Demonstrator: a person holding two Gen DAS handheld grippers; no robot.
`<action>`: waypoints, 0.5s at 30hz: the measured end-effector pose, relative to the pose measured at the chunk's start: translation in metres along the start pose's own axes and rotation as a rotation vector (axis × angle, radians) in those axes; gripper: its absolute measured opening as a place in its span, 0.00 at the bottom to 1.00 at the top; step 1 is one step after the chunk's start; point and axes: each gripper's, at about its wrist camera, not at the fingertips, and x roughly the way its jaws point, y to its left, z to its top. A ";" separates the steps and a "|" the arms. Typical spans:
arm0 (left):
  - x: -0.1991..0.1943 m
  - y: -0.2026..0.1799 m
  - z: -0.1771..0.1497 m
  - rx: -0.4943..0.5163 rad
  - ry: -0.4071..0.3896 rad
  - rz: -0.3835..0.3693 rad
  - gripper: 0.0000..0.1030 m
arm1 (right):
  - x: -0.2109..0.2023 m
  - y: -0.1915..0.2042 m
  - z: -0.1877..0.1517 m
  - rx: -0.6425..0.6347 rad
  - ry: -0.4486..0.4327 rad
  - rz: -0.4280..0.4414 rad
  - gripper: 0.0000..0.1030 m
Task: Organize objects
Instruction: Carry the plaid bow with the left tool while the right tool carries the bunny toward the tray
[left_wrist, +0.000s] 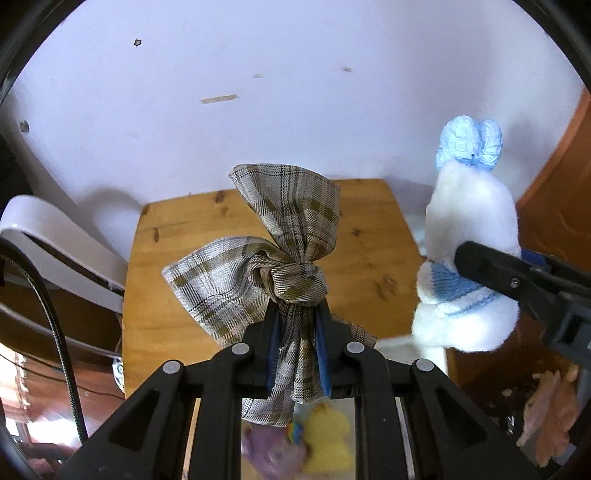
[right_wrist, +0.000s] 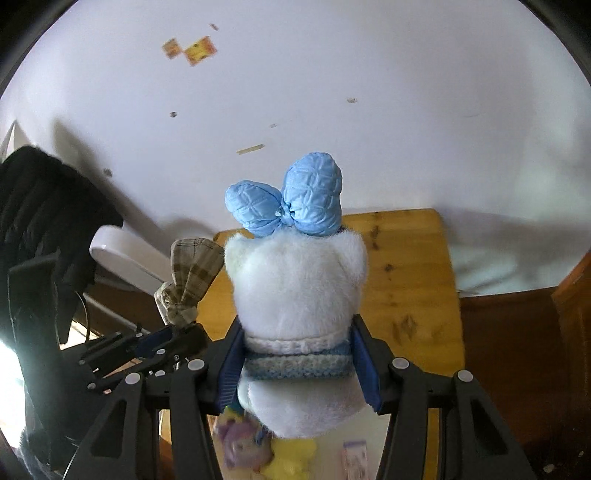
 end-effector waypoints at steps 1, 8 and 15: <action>-0.008 -0.004 -0.009 0.006 0.002 -0.006 0.18 | -0.005 0.001 -0.006 -0.004 0.002 -0.008 0.53; -0.040 -0.032 -0.058 0.041 0.019 -0.031 0.19 | -0.037 0.004 -0.065 -0.037 0.054 -0.119 0.53; -0.037 -0.055 -0.090 0.068 0.083 -0.030 0.19 | -0.044 0.016 -0.087 -0.051 0.072 -0.154 0.53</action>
